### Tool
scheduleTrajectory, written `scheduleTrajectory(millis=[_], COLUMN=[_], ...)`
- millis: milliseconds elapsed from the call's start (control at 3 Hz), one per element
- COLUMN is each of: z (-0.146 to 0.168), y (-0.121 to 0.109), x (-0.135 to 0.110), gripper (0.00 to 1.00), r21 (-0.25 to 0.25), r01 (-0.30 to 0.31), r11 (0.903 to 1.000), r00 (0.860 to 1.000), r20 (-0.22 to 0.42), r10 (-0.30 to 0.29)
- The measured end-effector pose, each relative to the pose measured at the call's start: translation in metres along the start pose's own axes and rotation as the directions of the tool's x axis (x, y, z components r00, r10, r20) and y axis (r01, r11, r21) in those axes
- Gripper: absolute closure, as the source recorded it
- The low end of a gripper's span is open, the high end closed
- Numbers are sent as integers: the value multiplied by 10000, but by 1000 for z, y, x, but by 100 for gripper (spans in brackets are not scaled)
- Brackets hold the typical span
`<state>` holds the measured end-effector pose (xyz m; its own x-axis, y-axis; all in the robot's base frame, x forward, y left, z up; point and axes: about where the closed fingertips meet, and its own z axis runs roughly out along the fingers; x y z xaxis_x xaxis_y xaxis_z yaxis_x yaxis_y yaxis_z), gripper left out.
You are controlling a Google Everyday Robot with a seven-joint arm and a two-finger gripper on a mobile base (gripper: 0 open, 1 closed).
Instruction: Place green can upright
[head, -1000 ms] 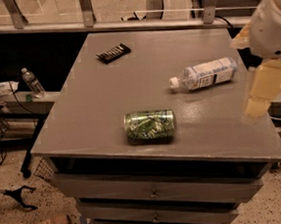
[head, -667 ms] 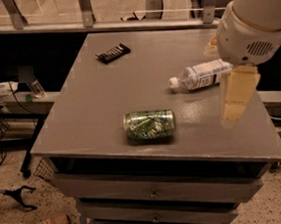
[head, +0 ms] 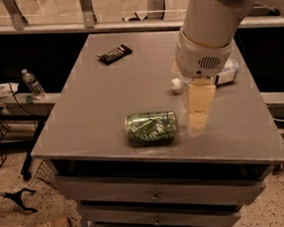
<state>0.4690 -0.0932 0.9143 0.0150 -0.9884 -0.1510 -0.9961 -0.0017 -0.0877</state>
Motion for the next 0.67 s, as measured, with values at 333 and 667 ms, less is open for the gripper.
scheduleTrajectory(millis=[333, 667], z=[6, 22], y=[-3, -12], x=[-6, -25], gripper=[0, 0], r21=[-17, -49], r01=[-36, -75], r11=[10000, 10000], r00=[10000, 9999], r20=[-1, -104], r10=[36, 74])
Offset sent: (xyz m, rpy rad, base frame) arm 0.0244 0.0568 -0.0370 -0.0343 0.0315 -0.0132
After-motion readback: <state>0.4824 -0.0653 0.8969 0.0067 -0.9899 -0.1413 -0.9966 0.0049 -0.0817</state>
